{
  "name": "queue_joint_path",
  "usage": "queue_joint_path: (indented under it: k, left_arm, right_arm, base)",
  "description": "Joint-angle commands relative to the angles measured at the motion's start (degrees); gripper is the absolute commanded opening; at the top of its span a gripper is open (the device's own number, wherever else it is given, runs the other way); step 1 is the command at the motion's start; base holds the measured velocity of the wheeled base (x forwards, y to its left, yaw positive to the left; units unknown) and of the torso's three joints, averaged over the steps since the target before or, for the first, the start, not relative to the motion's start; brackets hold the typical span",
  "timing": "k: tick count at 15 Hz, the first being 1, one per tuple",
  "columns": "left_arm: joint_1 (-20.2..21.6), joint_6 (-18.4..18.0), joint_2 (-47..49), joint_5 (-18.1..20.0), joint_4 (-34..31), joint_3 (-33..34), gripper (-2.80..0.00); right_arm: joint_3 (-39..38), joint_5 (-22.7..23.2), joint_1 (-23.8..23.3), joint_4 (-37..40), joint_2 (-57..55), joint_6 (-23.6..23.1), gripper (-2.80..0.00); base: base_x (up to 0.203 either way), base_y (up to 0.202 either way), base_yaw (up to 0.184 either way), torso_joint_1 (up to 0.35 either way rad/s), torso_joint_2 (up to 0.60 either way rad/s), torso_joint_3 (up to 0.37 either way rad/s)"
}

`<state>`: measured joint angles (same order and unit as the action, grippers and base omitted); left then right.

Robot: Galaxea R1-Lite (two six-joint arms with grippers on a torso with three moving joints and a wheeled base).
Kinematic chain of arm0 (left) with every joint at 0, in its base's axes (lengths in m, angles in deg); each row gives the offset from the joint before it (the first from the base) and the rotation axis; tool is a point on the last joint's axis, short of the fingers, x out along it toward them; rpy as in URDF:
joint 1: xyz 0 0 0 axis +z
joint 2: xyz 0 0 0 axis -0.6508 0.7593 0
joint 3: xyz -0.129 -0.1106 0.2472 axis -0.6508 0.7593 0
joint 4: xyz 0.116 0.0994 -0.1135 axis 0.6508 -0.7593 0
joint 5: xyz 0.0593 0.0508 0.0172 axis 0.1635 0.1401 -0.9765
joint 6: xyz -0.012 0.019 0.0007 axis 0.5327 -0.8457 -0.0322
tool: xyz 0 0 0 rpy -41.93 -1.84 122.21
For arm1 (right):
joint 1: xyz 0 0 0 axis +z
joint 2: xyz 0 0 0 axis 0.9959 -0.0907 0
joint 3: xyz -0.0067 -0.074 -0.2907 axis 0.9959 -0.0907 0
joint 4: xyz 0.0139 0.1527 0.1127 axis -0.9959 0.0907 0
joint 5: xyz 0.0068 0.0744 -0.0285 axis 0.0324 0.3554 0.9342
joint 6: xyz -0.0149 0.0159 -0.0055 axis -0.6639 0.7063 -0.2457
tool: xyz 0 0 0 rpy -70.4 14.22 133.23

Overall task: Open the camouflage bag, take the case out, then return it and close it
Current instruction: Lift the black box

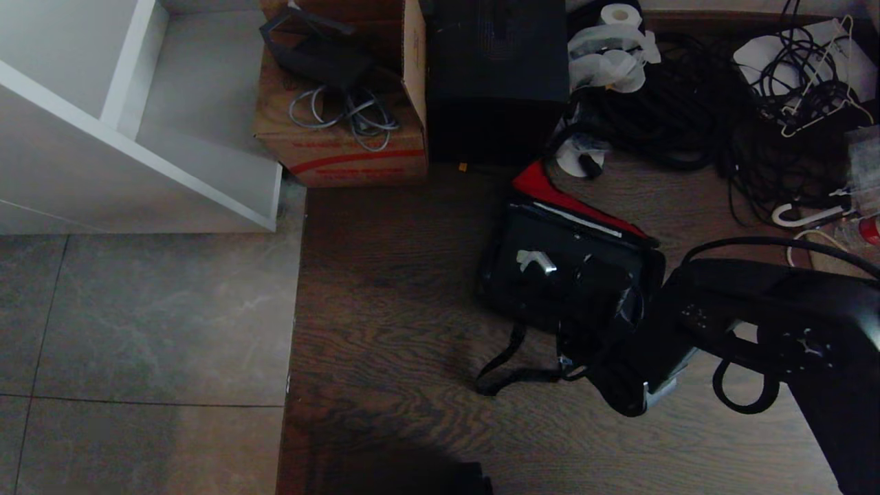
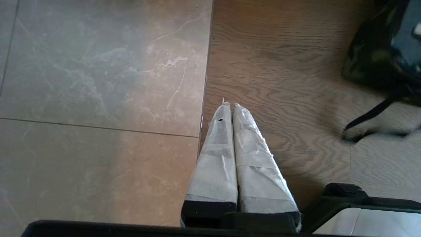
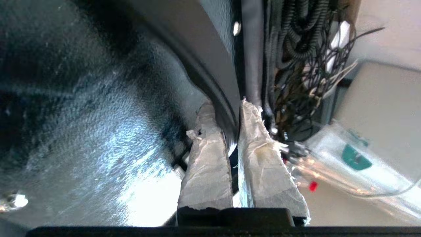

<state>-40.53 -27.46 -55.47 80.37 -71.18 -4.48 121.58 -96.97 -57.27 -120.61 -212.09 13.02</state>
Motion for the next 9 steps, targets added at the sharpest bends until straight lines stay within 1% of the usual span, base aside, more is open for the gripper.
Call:
queue_joint_path:
  k: [1,4,5,9]
  left_arm:
    - [0.01,0.03,-0.02,-0.02,0.0,0.62,-2.8]
    - [0.01,-0.01,-0.11,-0.02,0.0,0.62,-2.8]
    - [0.01,0.03,-0.11,-0.02,0.0,0.62,-2.8]
    - [0.01,0.03,-0.11,-0.02,0.0,0.62,-2.8]
  right_arm:
    - [-1.74,-0.18,0.1,-0.83,-1.74,0.46,-2.8]
    - [-2.12,0.03,0.07,-0.6,-3.53,1.37,-2.8]
    - [-1.98,0.03,0.07,-0.6,-4.29,1.85,0.0]
    - [-3.3,0.91,0.07,-0.51,-4.64,1.85,0.0]
  base:
    - [0.0,0.0,0.0,0.0,0.0,0.0]
    - [0.0,0.0,0.0,0.0,0.0,0.0]
    - [0.0,0.0,0.0,0.0,0.0,0.0]
    - [0.0,0.0,0.0,0.0,0.0,0.0]
